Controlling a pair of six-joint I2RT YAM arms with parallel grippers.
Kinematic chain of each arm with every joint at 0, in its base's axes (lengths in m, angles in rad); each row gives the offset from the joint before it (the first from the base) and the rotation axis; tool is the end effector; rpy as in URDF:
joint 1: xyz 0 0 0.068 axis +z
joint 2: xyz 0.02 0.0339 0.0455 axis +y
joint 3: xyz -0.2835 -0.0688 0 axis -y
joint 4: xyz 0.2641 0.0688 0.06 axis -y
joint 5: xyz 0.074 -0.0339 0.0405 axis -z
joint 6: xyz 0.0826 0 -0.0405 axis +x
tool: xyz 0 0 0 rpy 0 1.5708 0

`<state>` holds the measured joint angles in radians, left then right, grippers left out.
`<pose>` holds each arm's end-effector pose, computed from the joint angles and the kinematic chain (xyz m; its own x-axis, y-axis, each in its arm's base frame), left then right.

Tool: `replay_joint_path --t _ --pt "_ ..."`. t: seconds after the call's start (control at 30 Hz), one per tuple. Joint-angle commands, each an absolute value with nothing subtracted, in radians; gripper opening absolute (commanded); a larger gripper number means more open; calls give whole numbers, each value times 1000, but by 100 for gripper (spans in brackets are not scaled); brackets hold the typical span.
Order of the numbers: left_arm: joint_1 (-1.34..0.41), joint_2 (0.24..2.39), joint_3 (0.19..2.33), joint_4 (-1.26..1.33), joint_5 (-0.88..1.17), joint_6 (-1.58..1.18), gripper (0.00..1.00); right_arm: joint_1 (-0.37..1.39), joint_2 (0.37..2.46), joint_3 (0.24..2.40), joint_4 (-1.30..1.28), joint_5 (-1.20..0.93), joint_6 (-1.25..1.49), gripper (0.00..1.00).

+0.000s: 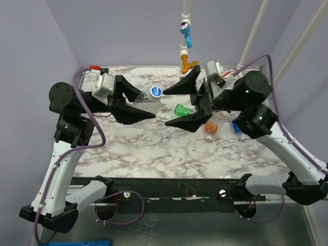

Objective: Unscrew the bottle caps
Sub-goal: Unscrew the bottle cap from the plastic bottle.

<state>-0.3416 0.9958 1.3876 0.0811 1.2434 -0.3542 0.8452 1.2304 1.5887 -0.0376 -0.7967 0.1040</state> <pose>0.1401 -0.1328 0.5535 0.0897 -0.1503 -0.9846 0.9948 -0.0336 0.0957 0.1394 0.2462 0.5711 0.1070 0.2300 -0.9673 -0.9897 -0.0680 -0.1257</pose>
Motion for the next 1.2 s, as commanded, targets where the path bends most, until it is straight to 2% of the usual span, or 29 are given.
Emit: replay_joint_path --t 0.0,0.2,0.57,0.6,0.7,0.77,0.8,0.83,0.87,0.9,0.93,1.17 --pt "-342 989 1432 99 1300 -306 0 848 1276 1507 -9 -752 53 100" --pt "-347 984 1432 115 1280 -341 0 850 1332 1513 109 -764 84 100" --pt "-353 978 1403 190 1051 -403 0 896 1405 1466 463 -833 269 98" --pt "-353 980 1404 197 1037 -415 0 897 1414 1468 474 -829 285 95" --pt "-354 980 1395 211 1001 -460 0 897 1438 1478 503 -806 325 74" --pt "-354 979 1393 213 967 -485 0 898 1447 1487 509 -799 342 54" --pt "-354 978 1392 213 949 -501 0 897 1447 1486 513 -794 348 41" --pt "-354 976 1394 213 936 -516 20 898 1446 1485 514 -789 351 33" --pt "-354 974 1397 211 927 -535 49 897 1444 1486 507 -786 354 27" --pt "-354 973 1401 201 922 -552 86 897 1439 1492 490 -782 351 26" --pt "-354 971 1406 191 918 -570 98 897 1436 1497 464 -780 345 25" --pt "-353 972 1480 177 864 -614 99 897 1392 1519 239 -814 275 22"
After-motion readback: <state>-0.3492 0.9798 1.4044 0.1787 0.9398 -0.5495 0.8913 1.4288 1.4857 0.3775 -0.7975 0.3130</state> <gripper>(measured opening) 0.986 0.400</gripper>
